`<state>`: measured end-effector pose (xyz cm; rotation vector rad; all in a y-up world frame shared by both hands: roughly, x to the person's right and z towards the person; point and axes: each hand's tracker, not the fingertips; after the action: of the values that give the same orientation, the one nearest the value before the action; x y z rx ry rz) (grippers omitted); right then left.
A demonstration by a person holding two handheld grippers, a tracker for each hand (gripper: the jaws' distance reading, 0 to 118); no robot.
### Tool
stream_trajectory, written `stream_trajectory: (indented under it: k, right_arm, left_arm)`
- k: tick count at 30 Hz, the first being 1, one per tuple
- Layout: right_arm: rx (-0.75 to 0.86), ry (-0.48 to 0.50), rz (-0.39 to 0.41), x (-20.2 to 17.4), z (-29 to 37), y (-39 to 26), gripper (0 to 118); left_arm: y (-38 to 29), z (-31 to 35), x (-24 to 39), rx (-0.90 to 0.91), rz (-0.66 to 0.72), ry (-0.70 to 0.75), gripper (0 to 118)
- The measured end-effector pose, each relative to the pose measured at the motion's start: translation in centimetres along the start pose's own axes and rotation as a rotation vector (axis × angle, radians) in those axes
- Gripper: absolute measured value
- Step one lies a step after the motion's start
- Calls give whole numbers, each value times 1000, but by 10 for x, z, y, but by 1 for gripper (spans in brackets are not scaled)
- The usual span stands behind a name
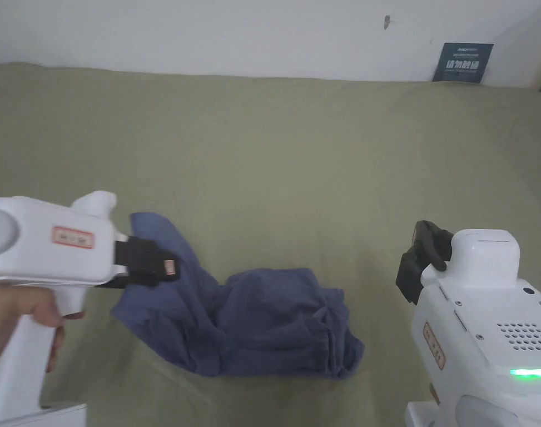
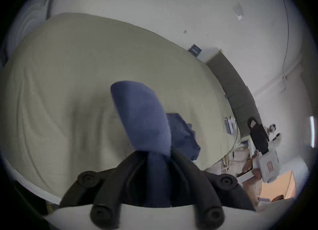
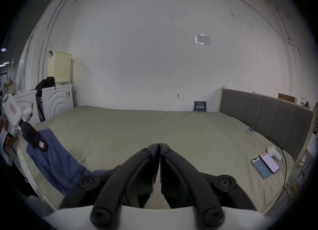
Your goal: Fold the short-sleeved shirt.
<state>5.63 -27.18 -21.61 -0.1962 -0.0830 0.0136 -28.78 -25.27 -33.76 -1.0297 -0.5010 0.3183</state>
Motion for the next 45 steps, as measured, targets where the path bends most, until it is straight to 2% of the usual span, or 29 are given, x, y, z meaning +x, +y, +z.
stream_trajectory:
  k: [5, 10, 11, 12, 13, 14, 15, 21, 22, 23, 24, 25, 28, 33, 35, 38, 39, 40, 45]
  right_arm:
    - [4, -8, -3, 6, -4, 3, 7]
    - [-9, -14, 2, 10, -8, 0, 7]
    - [-17, -14, 1, 11, -9, -2, 7]
    - [-22, -14, -4, 12, -10, -4, 7]
    - [-31, -17, -7, 13, -10, -7, 7]
    - [-43, -19, -6, 13, -11, -9, 7]
    - [-52, -18, -6, 14, -11, -11, 7]
    - [-73, -25, -11, 19, -12, -18, 7]
    - [-72, -26, -23, 20, -13, -18, 7]
    - [-72, -26, -31, 20, -13, -17, 7]
    - [-72, -24, -36, 20, -14, -17, 7]
    - [-71, -25, -38, 20, -14, -17, 7]
    - [-73, -24, -43, 19, -16, -17, 7]
    - [-78, -26, -31, 15, -17, -19, 7]
    - [-84, -21, -17, 14, -17, -20, 7]
    - [-91, -18, -9, 13, -17, -22, 7]
    - [-94, -15, -7, 13, -17, -23, 7]
    - [-98, -15, -4, 12, -17, -23, 7]
    - [-109, -2, 6, 3, -18, -27, 7]
  left_arm:
    - [2, -64, 69, -72, -114, 26, 10]
    - [-12, -138, 105, -190, -180, 105, 12]
    - [-15, -154, 109, -214, -177, 121, 24]
    - [-18, -165, 112, -233, -175, 127, 58]
    - [-20, -174, 113, -211, -171, 107, 111]
    - [-23, -179, 116, -198, -151, 81, 118]
    - [-24, -183, 116, -204, -120, 73, 113]
    - [-23, -126, 84, -69, 34, -98, 105]
    - [-19, -115, 75, -39, 69, -127, 94]
    - [-19, -108, 66, -19, 100, -151, 75]
    - [-20, -103, 57, -10, 119, -192, 40]
    - [-22, -105, 49, -31, 140, -227, 0]
    - [-24, -118, 41, -68, 209, -277, 0]
    - [-54, -171, 54, -219, 279, -452, 0]
    - [-70, -198, 53, -261, 269, -437, 0]
    - [-94, -224, 48, -261, 206, -334, 0]
    - [-97, -225, 44, -237, 213, -412, 0]
    - [-93, -222, 43, -227, 247, -432, 0]
    - [-75, -179, 45, -158, 172, -374, 0]
